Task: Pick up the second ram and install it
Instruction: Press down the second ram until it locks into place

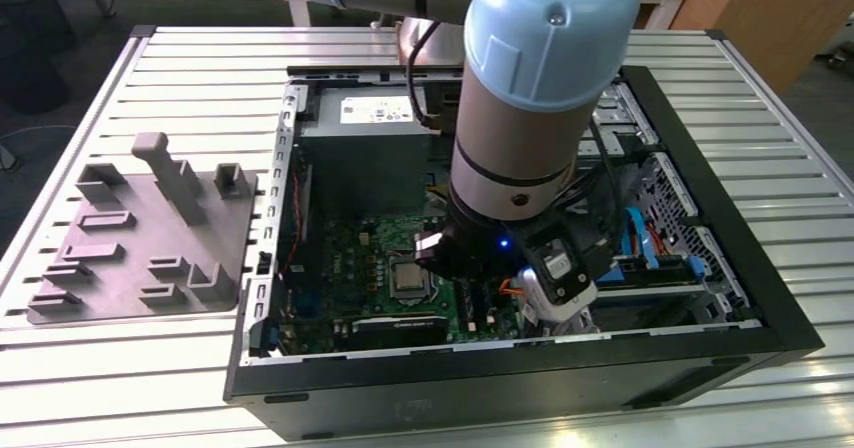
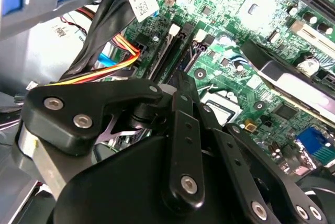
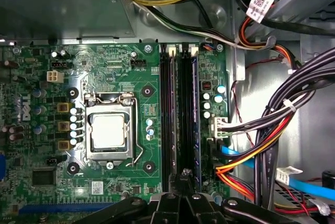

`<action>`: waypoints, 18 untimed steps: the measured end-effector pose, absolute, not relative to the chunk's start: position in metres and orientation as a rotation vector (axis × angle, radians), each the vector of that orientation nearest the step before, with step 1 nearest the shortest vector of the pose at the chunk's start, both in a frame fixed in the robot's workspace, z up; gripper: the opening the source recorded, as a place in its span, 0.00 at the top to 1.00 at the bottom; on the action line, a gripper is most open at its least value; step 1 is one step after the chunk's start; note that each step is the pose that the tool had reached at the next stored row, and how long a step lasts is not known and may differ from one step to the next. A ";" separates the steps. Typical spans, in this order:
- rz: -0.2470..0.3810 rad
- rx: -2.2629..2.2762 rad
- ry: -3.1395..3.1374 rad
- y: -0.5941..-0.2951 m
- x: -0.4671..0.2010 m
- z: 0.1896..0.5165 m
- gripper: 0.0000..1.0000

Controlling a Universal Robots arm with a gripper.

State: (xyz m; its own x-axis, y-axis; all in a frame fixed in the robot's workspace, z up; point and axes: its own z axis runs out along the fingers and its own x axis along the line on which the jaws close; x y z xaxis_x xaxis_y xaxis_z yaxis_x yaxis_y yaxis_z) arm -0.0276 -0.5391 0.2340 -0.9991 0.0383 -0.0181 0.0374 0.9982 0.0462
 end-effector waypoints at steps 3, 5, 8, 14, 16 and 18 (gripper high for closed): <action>0.069 0.059 3.121 -0.539 -0.028 0.230 0.90; 0.067 0.059 3.121 -0.539 -0.028 0.229 0.90; 0.068 0.059 3.121 -0.539 -0.029 0.227 0.90; 0.067 0.059 3.121 -0.538 -0.029 0.223 0.90; 0.067 0.059 3.121 -0.537 -0.029 0.222 0.90; 0.065 0.059 3.121 -0.537 -0.029 0.220 0.90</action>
